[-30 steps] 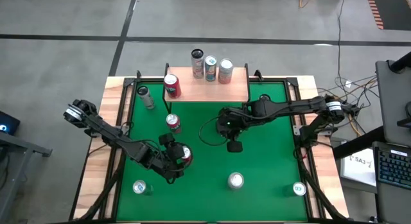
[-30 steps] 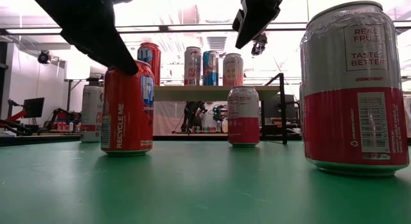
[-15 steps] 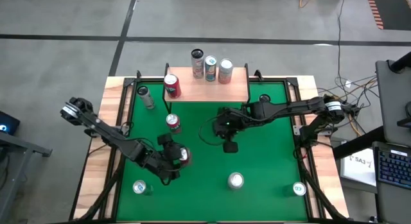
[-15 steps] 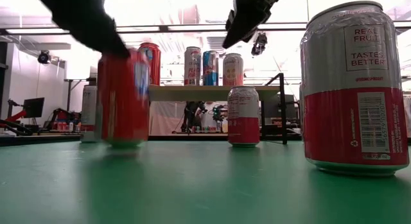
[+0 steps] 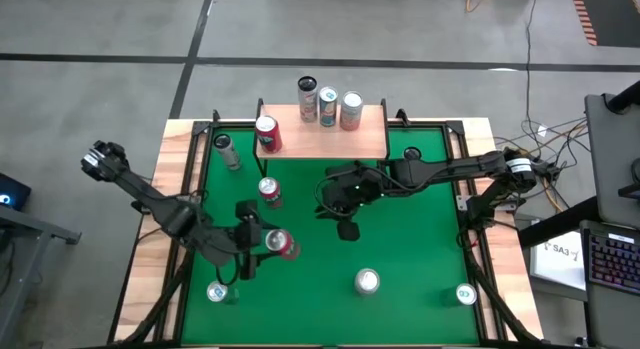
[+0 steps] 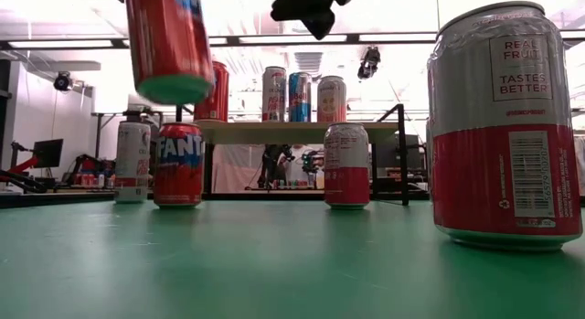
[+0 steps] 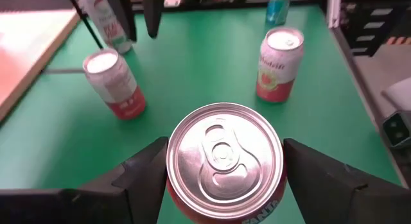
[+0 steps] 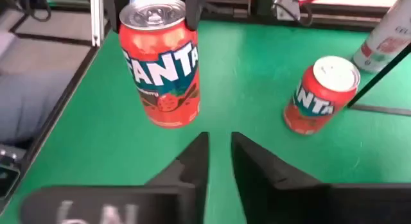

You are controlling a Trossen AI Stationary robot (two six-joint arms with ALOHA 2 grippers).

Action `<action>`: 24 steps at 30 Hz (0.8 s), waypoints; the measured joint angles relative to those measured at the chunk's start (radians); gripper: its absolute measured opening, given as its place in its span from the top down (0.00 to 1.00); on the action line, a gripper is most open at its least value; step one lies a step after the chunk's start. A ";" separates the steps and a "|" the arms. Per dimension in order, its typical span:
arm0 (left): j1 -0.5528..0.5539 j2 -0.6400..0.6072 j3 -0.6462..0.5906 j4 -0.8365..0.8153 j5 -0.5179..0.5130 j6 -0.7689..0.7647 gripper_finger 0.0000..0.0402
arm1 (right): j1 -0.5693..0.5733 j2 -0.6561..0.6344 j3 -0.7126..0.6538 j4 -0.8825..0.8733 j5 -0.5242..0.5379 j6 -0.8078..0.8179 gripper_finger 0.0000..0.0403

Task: Place canned beverage on shelf
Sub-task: Put the bottom orange soda can on the shelf aligned with other orange soda cans

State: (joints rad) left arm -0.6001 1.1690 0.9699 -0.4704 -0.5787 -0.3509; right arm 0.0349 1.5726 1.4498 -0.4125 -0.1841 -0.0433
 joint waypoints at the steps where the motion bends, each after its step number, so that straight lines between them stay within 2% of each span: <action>1: 0.000 -0.015 0.000 -0.002 0.006 0.007 0.36 | 0.000 0.000 0.000 0.004 0.000 0.000 0.78; 9: 0.002 -0.095 0.002 -0.011 0.010 0.089 0.36 | 0.013 0.039 0.000 0.071 -0.008 -0.023 0.40; 14: 0.010 -0.104 0.013 -0.025 -0.014 0.123 0.36 | 0.021 0.094 -0.003 0.167 -0.037 -0.044 0.22; 18: 0.021 -0.100 0.017 -0.033 -0.036 0.136 0.36 | 0.020 0.119 -0.001 0.247 -0.070 -0.024 0.15; 24: 0.048 -0.100 0.017 -0.034 -0.043 0.144 0.40 | 0.020 0.164 0.000 0.356 -0.083 -0.019 0.13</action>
State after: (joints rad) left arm -0.5517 1.0695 0.9867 -0.5041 -0.6212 -0.2066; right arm 0.0547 1.7361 1.4495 -0.0564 -0.2666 -0.0621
